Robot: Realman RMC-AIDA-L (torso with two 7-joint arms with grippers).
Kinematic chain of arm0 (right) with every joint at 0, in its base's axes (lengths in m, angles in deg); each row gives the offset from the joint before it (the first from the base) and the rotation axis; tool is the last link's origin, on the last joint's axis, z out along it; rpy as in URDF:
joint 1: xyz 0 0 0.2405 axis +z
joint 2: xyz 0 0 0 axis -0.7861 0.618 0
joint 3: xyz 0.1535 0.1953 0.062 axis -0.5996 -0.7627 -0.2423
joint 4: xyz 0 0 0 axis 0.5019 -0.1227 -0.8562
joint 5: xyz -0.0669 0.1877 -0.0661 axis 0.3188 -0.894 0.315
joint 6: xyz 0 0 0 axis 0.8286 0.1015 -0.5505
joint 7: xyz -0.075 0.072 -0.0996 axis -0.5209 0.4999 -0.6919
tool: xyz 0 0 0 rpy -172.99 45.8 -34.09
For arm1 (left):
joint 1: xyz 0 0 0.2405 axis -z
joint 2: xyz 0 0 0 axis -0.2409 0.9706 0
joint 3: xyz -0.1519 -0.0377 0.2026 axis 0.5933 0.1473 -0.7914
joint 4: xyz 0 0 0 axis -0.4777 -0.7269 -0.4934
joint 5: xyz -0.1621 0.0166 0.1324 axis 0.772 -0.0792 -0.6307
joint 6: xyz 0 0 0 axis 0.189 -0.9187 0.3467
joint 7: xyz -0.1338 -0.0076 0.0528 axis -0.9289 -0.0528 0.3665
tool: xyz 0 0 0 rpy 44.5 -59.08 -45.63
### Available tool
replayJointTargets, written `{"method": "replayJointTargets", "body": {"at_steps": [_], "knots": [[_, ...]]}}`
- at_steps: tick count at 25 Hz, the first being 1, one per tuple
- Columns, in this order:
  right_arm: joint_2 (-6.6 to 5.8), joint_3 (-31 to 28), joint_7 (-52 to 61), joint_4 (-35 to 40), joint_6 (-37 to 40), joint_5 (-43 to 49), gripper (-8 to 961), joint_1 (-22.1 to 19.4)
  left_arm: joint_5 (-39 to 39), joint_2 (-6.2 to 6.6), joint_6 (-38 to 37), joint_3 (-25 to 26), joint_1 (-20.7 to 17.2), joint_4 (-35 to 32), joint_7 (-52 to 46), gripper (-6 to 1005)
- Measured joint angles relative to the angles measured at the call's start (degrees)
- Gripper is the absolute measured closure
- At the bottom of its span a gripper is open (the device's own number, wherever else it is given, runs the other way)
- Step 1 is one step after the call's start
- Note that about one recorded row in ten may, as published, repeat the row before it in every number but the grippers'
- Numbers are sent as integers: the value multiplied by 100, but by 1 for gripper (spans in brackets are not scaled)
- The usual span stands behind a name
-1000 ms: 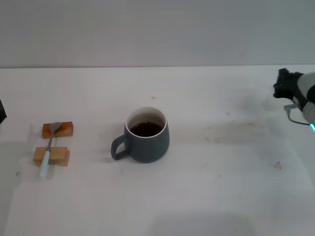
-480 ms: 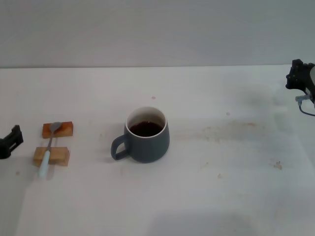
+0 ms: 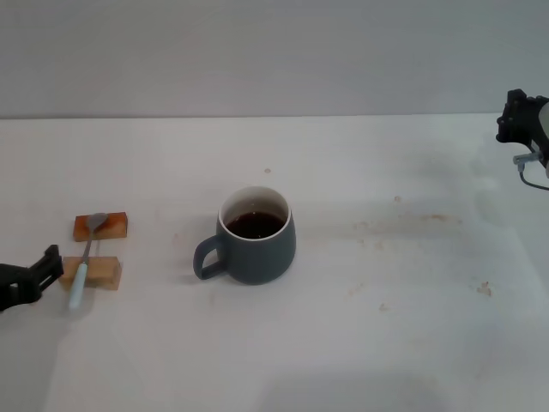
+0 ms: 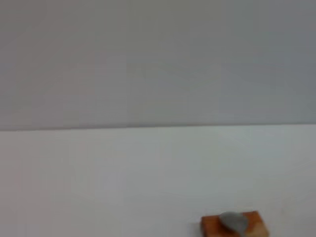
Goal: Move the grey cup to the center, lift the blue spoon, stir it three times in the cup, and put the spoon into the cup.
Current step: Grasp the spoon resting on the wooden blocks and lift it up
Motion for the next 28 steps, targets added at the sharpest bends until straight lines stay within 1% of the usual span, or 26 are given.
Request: {"method": "replayJointTargets", "body": {"at_steps": [2,3,4,5,8,11,12,14,15,16,18,19,20,21,22,23,25,26,28], "knots": [[-4,0,-49,0,1,-1,937,10,0,0,0,0,0,0,0,186],[-4,0,-49,0,1,-1,937,10,-1,0,-374,-108,-24,-169,19,186],[-5,-1,-75,0,0,-6,937,11,-1,0,-374,-108,-24,-169,19,186],[-5,0,-101,0,1,-12,937,15,2,0,-1470,-369,-141,-666,35,186],[-3,0,-120,-10,-2,-15,937,35,10,0,-2903,-680,-402,-1210,34,186],[-1,0,-121,-23,-22,-15,937,64,18,1,-3687,-851,-538,-1556,31,186],[0,-1,-122,-27,-29,-9,937,82,20,-1,-4066,-941,-585,-1723,31,186],[1,0,-122,-34,-33,-5,937,89,43,-17,-4665,-1101,-616,-2089,28,186],[1,0,-122,-45,-39,0,937,95,89,-29,-5189,-1251,-597,-2471,28,186],[1,0,-122,-45,-39,0,937,95,89,-29,-5189,-1251,-597,-2471,28,186],[3,0,-122,-60,-42,0,937,95,165,-44,-5430,-1373,-542,-2736,32,186],[3,0,-122,-60,-42,0,937,95,165,-44,-5430,-1373,-542,-2736,32,186],[3,0,-123,-69,-43,4,937,98,289,-51,-5572,-1452,-462,-2939,35,186],[3,0,-123,-69,-43,4,937,98,289,-51,-5572,-1452,-462,-2939,35,186],[3,2,-126,-76,-44,6,937,108,439,-48,-5787,-1551,-332,-3200,42,186],[3,2,-126,-76,-44,6,937,108,439,-48,-5787,-1551,-332,-3200,42,186],[3,8,-129,-78,-45,11,937,121,649,-43,-6048,-1669,-110,-3588,60,186],[3,8,-129,-78,-45,11,937,121,649,-43,-6048,-1669,-110,-3588,60,186],[3,13,-130,-79,-45,14,937,124,808,-47,-6181,-1764,52,-3827,145,186]]}}
